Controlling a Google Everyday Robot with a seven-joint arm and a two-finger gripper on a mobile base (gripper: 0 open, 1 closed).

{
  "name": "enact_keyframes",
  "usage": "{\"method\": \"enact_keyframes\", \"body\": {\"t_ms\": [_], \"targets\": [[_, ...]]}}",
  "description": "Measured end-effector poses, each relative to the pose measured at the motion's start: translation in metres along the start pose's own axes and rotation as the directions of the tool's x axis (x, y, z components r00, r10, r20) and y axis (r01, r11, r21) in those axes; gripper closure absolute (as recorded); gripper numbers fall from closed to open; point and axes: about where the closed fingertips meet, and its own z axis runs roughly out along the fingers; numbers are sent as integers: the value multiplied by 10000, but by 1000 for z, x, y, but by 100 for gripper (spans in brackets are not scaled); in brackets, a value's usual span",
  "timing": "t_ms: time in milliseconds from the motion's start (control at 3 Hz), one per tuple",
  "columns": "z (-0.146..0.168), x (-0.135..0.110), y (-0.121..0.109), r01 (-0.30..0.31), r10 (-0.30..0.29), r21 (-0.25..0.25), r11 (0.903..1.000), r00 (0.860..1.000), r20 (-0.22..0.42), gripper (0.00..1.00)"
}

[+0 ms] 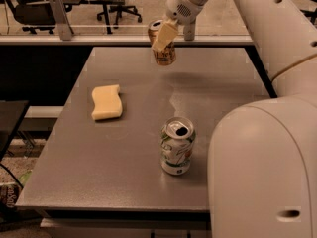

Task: Knock orange can over

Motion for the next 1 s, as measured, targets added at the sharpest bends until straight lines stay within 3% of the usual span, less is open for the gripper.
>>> {"method": "enact_keyframes", "body": {"t_ms": [333, 667, 1000], "targets": [[-11, 25, 20, 1149, -1223, -569, 9917, 9810, -1507, 100], [-10, 42, 30, 1756, -1931, -946, 9799, 9536, -2308, 100], [-7, 52, 43, 2443, -2751, -1366, 9600, 9136, -2994, 100]]}}
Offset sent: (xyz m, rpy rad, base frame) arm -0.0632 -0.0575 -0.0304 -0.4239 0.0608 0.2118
